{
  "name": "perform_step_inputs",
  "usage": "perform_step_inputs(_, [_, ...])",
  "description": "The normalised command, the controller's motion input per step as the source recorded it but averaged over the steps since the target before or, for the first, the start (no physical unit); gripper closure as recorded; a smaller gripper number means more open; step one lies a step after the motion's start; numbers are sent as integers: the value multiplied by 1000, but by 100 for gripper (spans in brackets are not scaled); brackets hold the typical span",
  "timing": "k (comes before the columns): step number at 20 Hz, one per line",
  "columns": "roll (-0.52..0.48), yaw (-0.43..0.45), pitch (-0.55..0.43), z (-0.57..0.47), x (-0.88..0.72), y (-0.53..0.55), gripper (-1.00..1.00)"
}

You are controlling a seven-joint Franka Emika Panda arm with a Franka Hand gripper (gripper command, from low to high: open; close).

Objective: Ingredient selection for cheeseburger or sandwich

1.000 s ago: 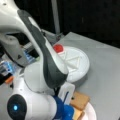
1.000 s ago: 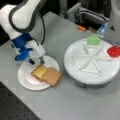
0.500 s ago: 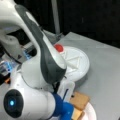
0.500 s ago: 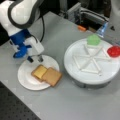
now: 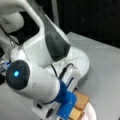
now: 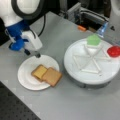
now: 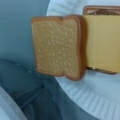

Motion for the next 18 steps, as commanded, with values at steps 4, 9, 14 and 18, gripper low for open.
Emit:
perform_step_inputs(4, [-684, -46, 39, 415, -492, 531, -100])
perform_step_inputs(9, [-468, -40, 1, 185, -596, 326, -100])
perform_step_inputs(14, [-223, -73, -61, -6, -616, 196, -100])
perform_step_inputs(18, [-90, -144, -89, -59, -542, 187, -100])
